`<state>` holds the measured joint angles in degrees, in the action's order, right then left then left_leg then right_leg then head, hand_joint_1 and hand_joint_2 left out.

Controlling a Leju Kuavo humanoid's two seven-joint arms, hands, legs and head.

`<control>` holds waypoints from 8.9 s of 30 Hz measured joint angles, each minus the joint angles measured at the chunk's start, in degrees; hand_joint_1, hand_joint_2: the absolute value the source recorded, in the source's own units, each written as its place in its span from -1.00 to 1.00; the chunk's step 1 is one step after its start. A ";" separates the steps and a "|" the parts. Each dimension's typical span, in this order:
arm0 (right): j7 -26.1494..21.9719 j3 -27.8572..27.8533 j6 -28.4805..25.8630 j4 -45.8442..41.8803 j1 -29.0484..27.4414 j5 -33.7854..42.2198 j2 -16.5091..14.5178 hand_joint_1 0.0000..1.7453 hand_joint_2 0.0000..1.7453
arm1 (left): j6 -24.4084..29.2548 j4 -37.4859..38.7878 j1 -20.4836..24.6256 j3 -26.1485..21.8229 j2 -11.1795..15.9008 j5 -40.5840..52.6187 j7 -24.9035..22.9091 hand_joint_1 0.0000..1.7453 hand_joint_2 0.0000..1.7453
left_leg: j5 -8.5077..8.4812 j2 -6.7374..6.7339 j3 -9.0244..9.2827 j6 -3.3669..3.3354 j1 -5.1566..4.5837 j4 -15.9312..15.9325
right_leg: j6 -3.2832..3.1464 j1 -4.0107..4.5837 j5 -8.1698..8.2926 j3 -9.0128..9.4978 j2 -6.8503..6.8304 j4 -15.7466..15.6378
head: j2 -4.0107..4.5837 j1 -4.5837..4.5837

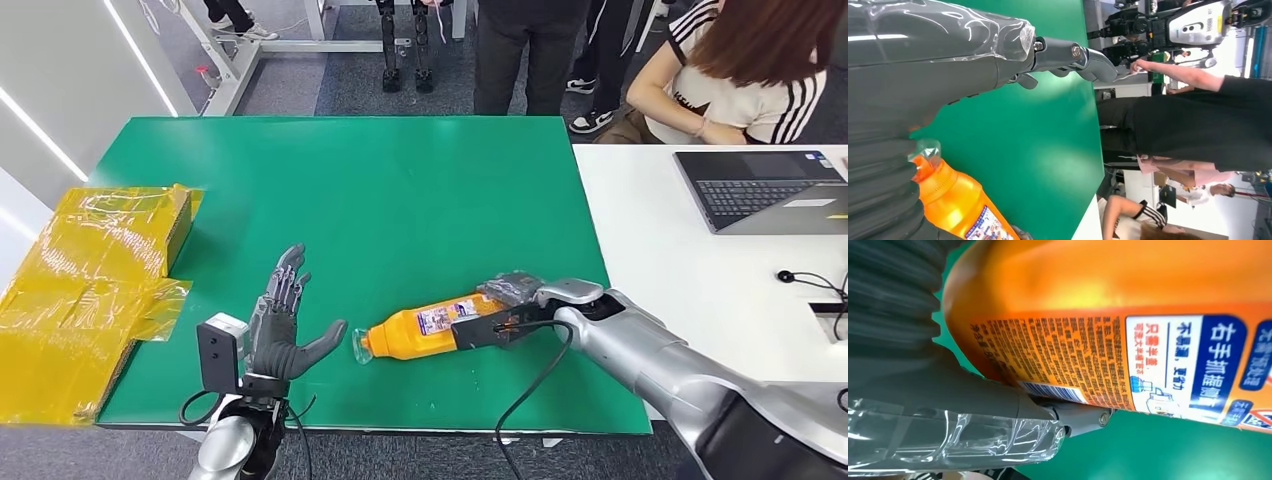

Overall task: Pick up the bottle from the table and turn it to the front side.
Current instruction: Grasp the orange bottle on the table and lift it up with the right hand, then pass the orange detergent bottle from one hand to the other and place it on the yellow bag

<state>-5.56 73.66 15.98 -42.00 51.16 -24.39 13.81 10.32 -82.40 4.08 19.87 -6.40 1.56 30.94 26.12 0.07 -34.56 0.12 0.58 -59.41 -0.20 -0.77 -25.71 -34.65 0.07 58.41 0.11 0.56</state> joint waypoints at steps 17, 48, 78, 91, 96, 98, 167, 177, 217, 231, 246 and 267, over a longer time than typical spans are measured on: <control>-1.09 -1.85 -1.41 1.16 -1.06 -0.76 -1.28 1.00 1.00 | -0.05 0.00 -0.01 0.00 0.00 0.08 0.16 -1.00 1.00 | 0.00 -0.01 0.07 0.00 0.00 0.00 | 0.00 0.00 0.00 0.05 0.02 0.00 | 0.00 -0.01; -11.52 -50.18 -5.01 -1.76 -22.73 37.13 -1.91 1.00 1.00 | 2.82 -4.81 -4.05 -0.62 1.52 1.43 2.76 -1.00 1.00 | 0.10 0.20 -0.16 -0.03 -0.01 0.01 | 0.03 -0.01 -0.09 -0.06 -0.20 -0.02 | 0.00 -0.01; -20.06 -37.05 -18.68 -22.65 -20.98 21.48 -19.94 1.00 1.00 | -13.45 12.22 25.47 -3.04 0.82 -8.66 -8.21 -1.00 1.00 | -0.05 0.17 -0.27 0.08 0.03 0.03 | -0.03 0.02 -0.04 -0.27 -0.12 0.08 | 0.00 -0.02; -19.92 -35.05 -19.40 -20.61 -21.97 22.89 -20.22 1.00 1.00 | -13.67 18.51 32.93 -3.68 0.91 -6.74 -10.03 -1.00 1.00 | -0.04 0.15 -0.28 0.08 0.03 0.01 | -0.02 0.02 -0.03 -0.30 -0.08 0.06 | 0.00 0.00; -21.47 -37.90 -22.03 -24.48 -24.01 25.11 -19.20 1.00 1.00 | -12.17 20.99 33.78 -4.91 1.95 -6.26 -9.59 -1.00 1.00 | -0.04 0.15 -0.28 0.08 0.03 0.01 | -0.02 0.02 -0.03 -0.31 -0.07 0.06 | 0.00 0.00; -22.13 -39.91 -22.95 -26.50 -25.44 25.93 -18.38 1.00 1.00 | -11.14 21.94 33.81 -5.47 2.67 -5.55 -8.97 -1.00 1.00 | -0.04 0.15 -0.29 0.08 0.03 0.01 | -0.02 0.02 -0.03 -0.31 -0.07 0.06 | 0.00 0.00; -19.60 -45.53 -30.49 2.46 -15.12 12.22 -29.89 1.00 1.00 | -23.86 21.23 39.71 4.23 -0.90 -13.71 -16.96 -1.00 1.00 | -0.08 0.15 -0.34 0.12 0.04 0.01 | -0.02 0.02 -0.02 -0.36 -0.07 0.10 | 0.00 -0.01; -19.64 -44.29 -31.65 4.90 -14.61 11.05 -30.33 1.00 1.00 | -24.88 24.78 42.14 4.28 -1.41 -15.24 -17.35 -1.00 1.00 | -0.08 0.13 -0.34 0.13 0.03 0.00 | -0.02 0.02 -0.02 -0.36 -0.05 0.10 | 0.00 0.01; -22.85 -48.50 -24.53 5.38 -15.59 21.84 -29.24 -1.00 1.00 | -30.11 29.76 43.26 5.53 -0.26 -30.75 -19.65 1.00 1.00 | -0.08 0.13 -0.33 0.12 0.03 0.00 | -0.02 0.02 -0.02 -0.37 -0.03 0.09 | 0.00 0.00; -22.71 -50.54 -20.93 -6.18 -22.11 26.04 -25.90 -1.00 1.00 | -20.01 33.06 46.70 6.26 0.32 -10.85 -12.86 1.00 1.00 | -0.08 0.14 -0.34 0.12 0.03 -0.01 | -0.02 0.02 -0.02 -0.37 -0.04 0.09 | 0.00 -0.01; -21.67 -50.30 -18.06 -22.31 -31.06 26.32 -23.19 -1.00 1.00 | -5.71 37.25 53.92 11.96 1.27 22.12 -9.38 1.00 1.00 | -0.08 0.15 -0.35 0.12 0.03 0.00 | -0.02 0.02 -0.02 -0.39 -0.05 0.09 | 0.00 -0.01; -25.37 -47.49 -14.93 -31.38 -38.40 25.73 -19.45 -1.00 1.00 | 16.11 51.37 59.68 25.01 5.21 78.29 -18.10 1.00 1.00 | -0.08 0.11 -0.36 0.13 0.03 0.01 | -0.02 0.02 -0.02 -0.39 -0.01 0.13 | 0.00 -0.02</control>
<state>-30.93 26.17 1.05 -73.37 12.76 1.34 -5.63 26.44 -31.03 63.76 44.88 -1.20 79.85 12.84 26.04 0.18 -34.92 0.25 0.61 -59.41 -0.23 -0.76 -25.72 -35.04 0.06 58.54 0.11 0.55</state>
